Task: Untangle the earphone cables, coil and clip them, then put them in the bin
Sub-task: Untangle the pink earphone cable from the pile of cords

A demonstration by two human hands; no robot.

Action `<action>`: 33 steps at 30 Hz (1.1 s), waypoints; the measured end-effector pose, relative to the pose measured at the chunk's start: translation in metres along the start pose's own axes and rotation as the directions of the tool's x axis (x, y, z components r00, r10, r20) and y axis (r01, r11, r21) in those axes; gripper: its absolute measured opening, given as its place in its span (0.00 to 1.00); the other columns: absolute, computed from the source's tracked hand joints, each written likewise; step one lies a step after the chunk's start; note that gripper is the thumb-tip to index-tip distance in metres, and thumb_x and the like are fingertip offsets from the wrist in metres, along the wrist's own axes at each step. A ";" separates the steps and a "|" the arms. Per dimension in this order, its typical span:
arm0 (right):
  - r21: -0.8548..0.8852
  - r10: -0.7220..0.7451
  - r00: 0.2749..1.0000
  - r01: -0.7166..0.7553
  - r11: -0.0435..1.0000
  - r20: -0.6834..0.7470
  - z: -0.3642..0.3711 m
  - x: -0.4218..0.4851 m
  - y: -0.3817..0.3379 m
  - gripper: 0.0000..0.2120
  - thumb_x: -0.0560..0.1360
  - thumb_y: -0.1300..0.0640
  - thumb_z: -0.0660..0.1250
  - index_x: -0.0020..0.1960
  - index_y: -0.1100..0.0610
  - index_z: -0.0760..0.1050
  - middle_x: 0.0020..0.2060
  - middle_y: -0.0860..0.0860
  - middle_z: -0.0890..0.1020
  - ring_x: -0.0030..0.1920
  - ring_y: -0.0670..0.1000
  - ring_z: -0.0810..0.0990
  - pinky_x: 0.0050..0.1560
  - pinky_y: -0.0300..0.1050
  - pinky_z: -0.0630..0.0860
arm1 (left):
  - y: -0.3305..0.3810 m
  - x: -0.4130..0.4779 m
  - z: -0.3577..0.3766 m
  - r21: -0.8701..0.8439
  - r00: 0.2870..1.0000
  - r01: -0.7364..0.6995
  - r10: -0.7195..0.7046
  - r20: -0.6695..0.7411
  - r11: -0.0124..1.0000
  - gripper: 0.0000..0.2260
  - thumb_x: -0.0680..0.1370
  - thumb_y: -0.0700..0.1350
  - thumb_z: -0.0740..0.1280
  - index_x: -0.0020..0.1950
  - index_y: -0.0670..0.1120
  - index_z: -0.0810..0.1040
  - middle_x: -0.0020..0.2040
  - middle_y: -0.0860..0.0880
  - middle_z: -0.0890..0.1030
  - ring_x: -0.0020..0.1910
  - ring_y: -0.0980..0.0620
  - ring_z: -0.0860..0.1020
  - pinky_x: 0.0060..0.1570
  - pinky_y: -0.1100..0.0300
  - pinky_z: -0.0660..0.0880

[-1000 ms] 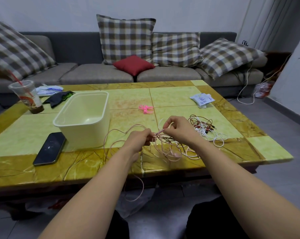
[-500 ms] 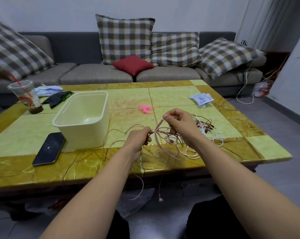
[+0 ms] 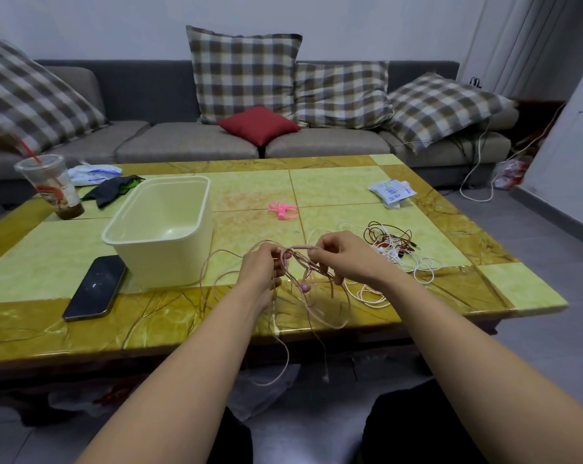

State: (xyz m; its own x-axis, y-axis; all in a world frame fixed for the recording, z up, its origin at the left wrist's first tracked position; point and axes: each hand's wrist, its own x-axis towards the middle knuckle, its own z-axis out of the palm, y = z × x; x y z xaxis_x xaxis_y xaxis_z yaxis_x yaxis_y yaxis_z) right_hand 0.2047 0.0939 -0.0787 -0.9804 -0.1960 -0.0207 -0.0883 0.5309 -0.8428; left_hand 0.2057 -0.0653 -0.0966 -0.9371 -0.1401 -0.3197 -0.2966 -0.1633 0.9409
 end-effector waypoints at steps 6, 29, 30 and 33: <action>-0.033 0.074 0.995 -0.072 0.997 0.068 -0.003 -0.001 0.000 0.09 0.81 0.56 0.62 0.48 0.60 0.78 0.32 0.54 0.79 0.20 0.44 0.71 0.23 0.36 0.67 | -0.001 0.003 0.002 -0.018 1.000 -0.022 0.022 0.020 1.000 0.12 0.79 0.39 0.58 0.40 0.41 0.78 0.33 0.47 0.76 0.27 0.54 0.69 0.27 0.62 0.60; -0.026 0.155 0.986 -0.157 0.987 -0.065 0.008 0.006 0.019 0.12 0.75 0.51 0.72 0.49 0.60 0.76 0.39 0.52 0.81 0.34 0.47 0.79 0.34 0.41 0.71 | 0.002 0.005 0.000 -0.131 0.982 -0.023 0.047 0.184 0.991 0.14 0.80 0.39 0.61 0.61 0.34 0.76 0.46 0.41 0.85 0.37 0.54 0.81 0.22 0.67 0.59; 0.004 0.136 0.987 -0.136 0.991 -0.083 0.007 0.006 0.017 0.09 0.76 0.54 0.70 0.47 0.61 0.77 0.37 0.53 0.81 0.34 0.47 0.78 0.35 0.41 0.71 | 0.002 0.005 0.001 -0.126 0.981 -0.023 0.047 0.190 0.992 0.13 0.80 0.39 0.60 0.61 0.34 0.77 0.46 0.42 0.85 0.36 0.55 0.80 0.22 0.67 0.58; 0.252 0.101 0.978 -0.053 0.966 -0.181 -0.001 0.009 0.006 0.07 0.78 0.60 0.64 0.43 0.60 0.77 0.37 0.53 0.82 0.36 0.48 0.79 0.42 0.43 0.72 | 0.003 0.007 -0.001 -0.125 0.987 -0.040 0.059 0.151 0.991 0.09 0.79 0.40 0.63 0.54 0.39 0.81 0.45 0.44 0.85 0.33 0.57 0.76 0.22 0.67 0.57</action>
State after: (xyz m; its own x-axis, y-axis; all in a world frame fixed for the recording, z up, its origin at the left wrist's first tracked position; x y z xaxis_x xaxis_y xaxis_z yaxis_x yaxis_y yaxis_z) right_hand 0.1954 0.0965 -0.0831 -0.9999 0.0109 -0.0078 0.0109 0.3160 -0.9487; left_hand 0.1987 -0.0679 -0.0962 -0.9700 -0.0008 -0.2432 -0.2333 -0.2786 0.9316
